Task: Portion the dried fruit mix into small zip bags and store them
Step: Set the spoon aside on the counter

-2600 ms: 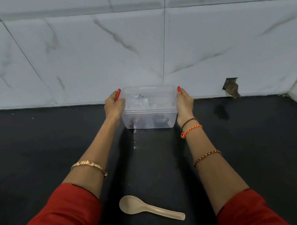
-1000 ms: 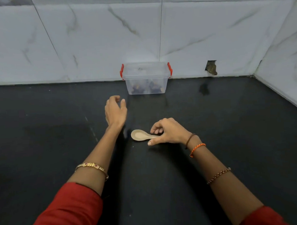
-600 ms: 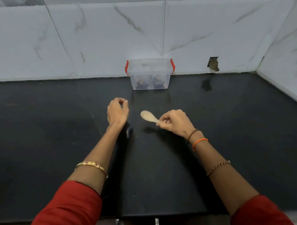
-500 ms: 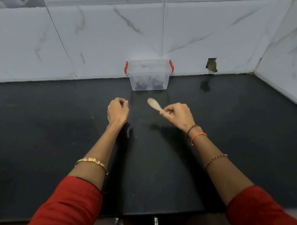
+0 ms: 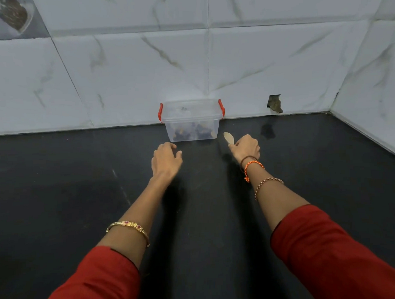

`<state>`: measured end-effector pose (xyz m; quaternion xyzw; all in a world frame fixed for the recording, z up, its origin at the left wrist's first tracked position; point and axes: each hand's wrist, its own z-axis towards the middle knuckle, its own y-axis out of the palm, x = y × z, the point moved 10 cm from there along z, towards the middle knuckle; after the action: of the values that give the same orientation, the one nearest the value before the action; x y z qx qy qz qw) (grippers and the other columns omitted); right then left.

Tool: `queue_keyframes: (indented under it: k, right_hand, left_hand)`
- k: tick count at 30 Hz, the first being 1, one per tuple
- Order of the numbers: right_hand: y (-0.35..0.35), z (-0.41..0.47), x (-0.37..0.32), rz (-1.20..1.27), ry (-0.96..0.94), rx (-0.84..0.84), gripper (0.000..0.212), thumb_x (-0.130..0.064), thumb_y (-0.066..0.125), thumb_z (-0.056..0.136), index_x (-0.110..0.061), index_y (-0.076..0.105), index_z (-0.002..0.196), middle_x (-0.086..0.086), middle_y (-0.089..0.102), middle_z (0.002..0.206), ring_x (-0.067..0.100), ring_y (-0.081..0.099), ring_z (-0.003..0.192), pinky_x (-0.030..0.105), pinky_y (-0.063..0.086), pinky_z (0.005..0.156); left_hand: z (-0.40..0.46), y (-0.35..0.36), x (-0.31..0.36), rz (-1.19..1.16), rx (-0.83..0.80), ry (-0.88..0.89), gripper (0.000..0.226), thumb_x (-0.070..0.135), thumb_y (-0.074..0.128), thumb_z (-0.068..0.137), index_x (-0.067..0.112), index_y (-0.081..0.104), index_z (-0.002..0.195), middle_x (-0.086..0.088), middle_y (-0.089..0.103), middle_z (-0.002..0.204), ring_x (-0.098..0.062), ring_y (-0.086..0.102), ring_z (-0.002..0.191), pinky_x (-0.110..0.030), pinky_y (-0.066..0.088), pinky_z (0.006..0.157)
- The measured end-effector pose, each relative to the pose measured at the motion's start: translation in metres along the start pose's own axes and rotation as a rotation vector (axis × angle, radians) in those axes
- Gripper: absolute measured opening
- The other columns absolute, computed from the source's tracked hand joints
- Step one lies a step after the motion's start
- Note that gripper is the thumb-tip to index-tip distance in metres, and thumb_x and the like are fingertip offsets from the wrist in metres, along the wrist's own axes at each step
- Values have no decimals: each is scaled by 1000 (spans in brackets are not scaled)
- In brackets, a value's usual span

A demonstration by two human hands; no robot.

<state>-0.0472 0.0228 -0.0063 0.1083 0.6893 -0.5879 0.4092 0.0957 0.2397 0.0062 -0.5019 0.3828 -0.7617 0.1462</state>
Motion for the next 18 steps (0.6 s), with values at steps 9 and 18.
queue_keyframes:
  k: [9,18]
  right_hand:
    - [29,50,-1,-61,38,22,30,-23,58,91,0,60,110,19,62,113,34,59,106,41,49,83]
    - [46,77,-18,-204,-88,83,30,-21,52,92,4,58,107,22,60,112,36,56,106,44,47,83]
  left_hand:
    - [41,30,-11,50,-30,10,31,19,53,92,6,53,121,-12,55,125,-27,52,115,-41,43,97]
    - [64,41,-9,129,2,108,29,19,52,92,7,55,118,-12,56,122,-29,51,113,-41,40,98]
